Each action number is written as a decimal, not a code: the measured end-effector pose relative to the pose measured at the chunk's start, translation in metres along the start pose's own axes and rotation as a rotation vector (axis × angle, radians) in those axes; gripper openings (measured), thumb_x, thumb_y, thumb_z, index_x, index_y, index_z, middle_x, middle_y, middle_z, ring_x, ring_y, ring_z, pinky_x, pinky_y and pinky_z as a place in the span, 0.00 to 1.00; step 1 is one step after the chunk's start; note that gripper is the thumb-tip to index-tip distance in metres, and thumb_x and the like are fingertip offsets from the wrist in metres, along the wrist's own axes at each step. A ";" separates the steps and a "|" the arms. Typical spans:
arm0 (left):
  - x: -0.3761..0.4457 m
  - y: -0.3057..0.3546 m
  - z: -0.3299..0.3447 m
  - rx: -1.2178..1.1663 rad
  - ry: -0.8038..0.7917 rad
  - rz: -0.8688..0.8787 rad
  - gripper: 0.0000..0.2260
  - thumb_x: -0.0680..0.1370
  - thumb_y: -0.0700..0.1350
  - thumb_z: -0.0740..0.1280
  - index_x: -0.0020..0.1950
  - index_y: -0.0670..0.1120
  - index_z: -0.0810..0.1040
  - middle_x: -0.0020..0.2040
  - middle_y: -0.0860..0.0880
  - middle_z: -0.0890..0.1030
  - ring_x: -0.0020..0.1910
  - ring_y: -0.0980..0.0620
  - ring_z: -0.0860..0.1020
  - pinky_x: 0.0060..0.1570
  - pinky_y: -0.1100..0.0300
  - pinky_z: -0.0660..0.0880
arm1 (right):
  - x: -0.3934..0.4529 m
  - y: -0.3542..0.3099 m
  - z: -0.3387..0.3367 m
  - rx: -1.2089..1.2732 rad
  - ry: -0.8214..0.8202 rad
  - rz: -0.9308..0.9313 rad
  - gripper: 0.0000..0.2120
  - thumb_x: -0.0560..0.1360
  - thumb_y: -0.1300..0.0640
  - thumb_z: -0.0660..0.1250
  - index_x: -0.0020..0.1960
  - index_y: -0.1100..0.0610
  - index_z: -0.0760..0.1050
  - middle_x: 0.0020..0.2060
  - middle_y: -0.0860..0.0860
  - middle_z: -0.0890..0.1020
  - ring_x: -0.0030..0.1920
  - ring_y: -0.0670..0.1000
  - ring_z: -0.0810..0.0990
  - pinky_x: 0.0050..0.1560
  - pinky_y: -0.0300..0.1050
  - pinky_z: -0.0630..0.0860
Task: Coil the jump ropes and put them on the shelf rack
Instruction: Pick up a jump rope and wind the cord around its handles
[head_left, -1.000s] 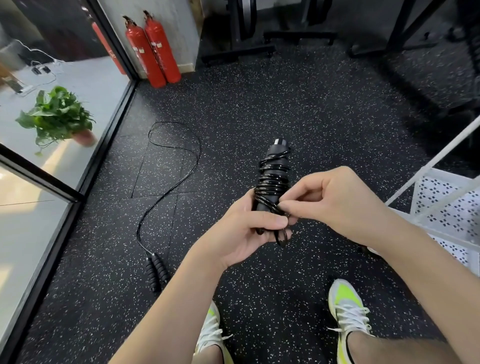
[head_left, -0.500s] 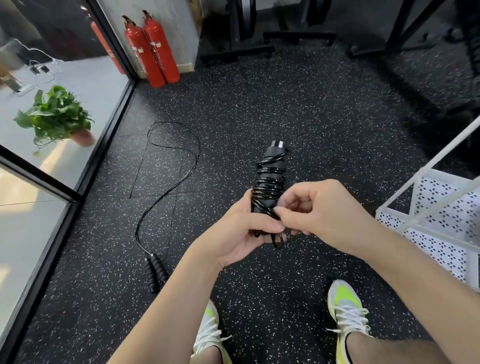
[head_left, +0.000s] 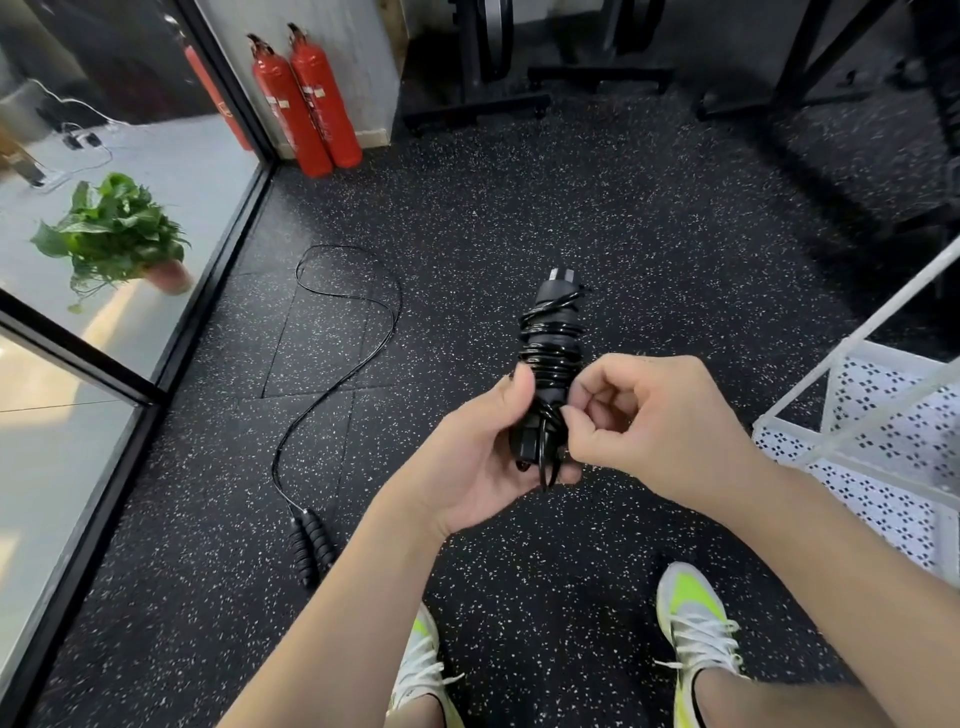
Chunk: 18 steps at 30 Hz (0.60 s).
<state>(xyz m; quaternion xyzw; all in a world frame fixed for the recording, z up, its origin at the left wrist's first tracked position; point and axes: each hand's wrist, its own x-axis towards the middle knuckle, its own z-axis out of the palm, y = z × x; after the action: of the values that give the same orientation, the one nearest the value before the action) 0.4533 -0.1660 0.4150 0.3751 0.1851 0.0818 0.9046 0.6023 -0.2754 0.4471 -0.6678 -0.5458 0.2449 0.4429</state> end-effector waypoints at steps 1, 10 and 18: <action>0.001 -0.001 0.004 -0.004 0.038 0.005 0.30 0.75 0.59 0.73 0.70 0.42 0.76 0.57 0.40 0.80 0.49 0.45 0.79 0.48 0.50 0.78 | 0.000 -0.001 0.001 -0.020 0.004 -0.018 0.09 0.70 0.64 0.75 0.36 0.53 0.78 0.26 0.44 0.78 0.25 0.42 0.72 0.31 0.29 0.68; 0.009 -0.011 0.010 0.043 0.218 0.105 0.28 0.73 0.55 0.73 0.64 0.37 0.74 0.50 0.36 0.78 0.40 0.43 0.78 0.40 0.51 0.77 | 0.001 0.001 0.004 -0.090 0.049 -0.039 0.09 0.70 0.62 0.75 0.36 0.52 0.77 0.25 0.44 0.77 0.24 0.43 0.73 0.30 0.28 0.68; 0.007 -0.012 0.015 0.010 0.259 0.211 0.28 0.79 0.52 0.70 0.68 0.32 0.69 0.51 0.34 0.79 0.39 0.42 0.80 0.31 0.61 0.77 | 0.003 -0.004 -0.010 0.192 -0.129 0.125 0.03 0.76 0.54 0.73 0.46 0.53 0.82 0.30 0.51 0.83 0.31 0.50 0.82 0.35 0.41 0.78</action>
<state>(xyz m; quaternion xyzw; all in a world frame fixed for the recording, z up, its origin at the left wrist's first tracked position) 0.4654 -0.1820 0.4147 0.3835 0.2599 0.2230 0.8577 0.6090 -0.2759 0.4562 -0.6379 -0.5045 0.3657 0.4526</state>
